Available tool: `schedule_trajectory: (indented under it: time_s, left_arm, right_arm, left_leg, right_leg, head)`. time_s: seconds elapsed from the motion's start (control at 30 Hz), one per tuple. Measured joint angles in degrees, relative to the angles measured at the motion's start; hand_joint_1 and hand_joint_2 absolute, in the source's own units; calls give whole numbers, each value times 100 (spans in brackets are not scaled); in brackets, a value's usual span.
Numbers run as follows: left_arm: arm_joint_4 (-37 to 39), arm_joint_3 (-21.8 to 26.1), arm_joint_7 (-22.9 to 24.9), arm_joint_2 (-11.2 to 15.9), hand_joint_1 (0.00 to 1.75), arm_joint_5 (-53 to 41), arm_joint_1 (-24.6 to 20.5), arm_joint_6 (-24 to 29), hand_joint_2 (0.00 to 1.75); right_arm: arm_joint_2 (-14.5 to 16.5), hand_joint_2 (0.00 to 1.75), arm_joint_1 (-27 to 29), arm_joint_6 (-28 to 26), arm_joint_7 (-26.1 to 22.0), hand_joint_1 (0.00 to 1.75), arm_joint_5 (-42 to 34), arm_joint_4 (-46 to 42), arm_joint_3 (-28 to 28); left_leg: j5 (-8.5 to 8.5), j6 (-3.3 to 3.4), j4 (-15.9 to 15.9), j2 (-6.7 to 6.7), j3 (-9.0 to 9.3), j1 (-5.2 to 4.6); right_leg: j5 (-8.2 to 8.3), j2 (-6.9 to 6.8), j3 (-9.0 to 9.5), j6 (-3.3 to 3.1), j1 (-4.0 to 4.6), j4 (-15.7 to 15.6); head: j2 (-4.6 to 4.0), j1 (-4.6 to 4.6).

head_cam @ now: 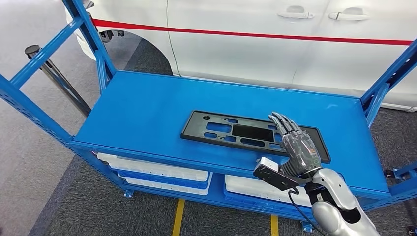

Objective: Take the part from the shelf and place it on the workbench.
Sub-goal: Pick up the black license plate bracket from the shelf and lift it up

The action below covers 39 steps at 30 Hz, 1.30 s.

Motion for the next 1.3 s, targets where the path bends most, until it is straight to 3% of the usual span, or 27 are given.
schedule_trajectory:
  time_s: [0.2, 0.53, 1.03, 1.3]
  left_arm:
    - [0, 47, 0, 8, 0, -38, -14, -9, 0]
    - [0, 98, 1, 28, 0, -82, -56, -36, 0]
    - [0, 138, 21, 50, 0, -79, -173, -51, 0]
    - [-1, 197, 105, 48, 0, -38, -249, -50, 0]
  right_arm:
    - [33, 175, -87, 134, 8, 0, 149, 193, 61]
    - [176, 175, -380, 425, -40, 0, 315, 717, 459]
    - [915, 175, -894, 283, 31, 0, 851, 1965, 1189]
    - [1485, 175, -1113, -299, 486, 0, 1314, 2854, 1315]
  left_leg:
    - [-41, -21, -111, 2, 52, 0]
    - [-33, -69, -115, 5, 67, 0]
    - [-41, -79, -106, 10, 81, -6]
    - [-42, -81, -106, 12, 88, -6]
  right_leg:
    - [-36, -4, 17, -44, 3, 0]
    - [-35, -6, 44, -49, 3, 5]
    - [-35, -8, 63, -48, -4, 3]
    - [-35, -7, 67, -48, -3, 3]
  head:
    - [-1, -1]
    - [-1, -1]
    - [-1, -1]
    - [-1, -1]
